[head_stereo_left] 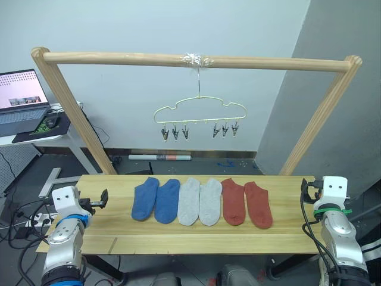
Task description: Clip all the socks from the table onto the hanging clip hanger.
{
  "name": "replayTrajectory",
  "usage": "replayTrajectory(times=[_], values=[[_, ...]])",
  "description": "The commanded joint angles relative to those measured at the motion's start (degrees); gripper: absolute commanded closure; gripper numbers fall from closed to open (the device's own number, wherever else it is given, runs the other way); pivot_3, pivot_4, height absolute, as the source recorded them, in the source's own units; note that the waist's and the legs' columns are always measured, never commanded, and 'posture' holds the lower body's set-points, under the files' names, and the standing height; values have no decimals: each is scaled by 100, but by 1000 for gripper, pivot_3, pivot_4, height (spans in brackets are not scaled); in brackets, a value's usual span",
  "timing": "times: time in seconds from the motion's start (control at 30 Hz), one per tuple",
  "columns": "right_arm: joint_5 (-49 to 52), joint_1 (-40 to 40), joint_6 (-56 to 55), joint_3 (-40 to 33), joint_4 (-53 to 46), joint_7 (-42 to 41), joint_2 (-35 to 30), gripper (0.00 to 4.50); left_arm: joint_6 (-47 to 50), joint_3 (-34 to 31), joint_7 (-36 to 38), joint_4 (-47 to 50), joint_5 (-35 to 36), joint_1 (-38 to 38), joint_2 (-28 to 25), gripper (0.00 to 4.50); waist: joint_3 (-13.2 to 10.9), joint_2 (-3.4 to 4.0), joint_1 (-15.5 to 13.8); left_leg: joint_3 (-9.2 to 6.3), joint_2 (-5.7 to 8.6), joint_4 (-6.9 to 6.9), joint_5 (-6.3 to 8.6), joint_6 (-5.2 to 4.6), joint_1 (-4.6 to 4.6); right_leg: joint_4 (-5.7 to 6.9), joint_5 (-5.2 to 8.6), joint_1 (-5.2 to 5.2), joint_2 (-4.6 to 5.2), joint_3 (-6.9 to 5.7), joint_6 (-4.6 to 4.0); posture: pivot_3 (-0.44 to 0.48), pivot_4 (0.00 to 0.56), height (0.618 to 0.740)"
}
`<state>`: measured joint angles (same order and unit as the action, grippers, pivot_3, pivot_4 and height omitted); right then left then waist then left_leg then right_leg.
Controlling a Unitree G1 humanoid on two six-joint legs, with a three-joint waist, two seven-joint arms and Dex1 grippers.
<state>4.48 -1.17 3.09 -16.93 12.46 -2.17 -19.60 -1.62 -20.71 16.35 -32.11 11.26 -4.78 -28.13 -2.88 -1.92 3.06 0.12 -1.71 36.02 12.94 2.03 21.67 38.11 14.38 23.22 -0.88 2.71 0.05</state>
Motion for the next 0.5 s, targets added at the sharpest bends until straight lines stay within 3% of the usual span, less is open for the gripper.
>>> replayTrajectory(times=[0.03,0.27,0.5], values=[[-23,-49,-24,-92,-304,67,-46,0,-47,-123,-7,219,33,-34,-138,25,-1,0,0,0,0,0,0,0,0,0,0,0,0,0,0,-13,46,740],[-14,-75,12,-22,-334,-71,-86,0,13,-213,62,737,163,224,-139,25,-19,5,3,1,-7,-1,0,0,0,-2,5,0,2,4,-8,-12,65,740],[251,-208,238,537,-994,-1138,-244,0,880,-80,363,2998,754,714,3,25,-144,28,2,0,-23,2,0,0,-2,0,12,-2,15,9,-21,-12,90,740]])
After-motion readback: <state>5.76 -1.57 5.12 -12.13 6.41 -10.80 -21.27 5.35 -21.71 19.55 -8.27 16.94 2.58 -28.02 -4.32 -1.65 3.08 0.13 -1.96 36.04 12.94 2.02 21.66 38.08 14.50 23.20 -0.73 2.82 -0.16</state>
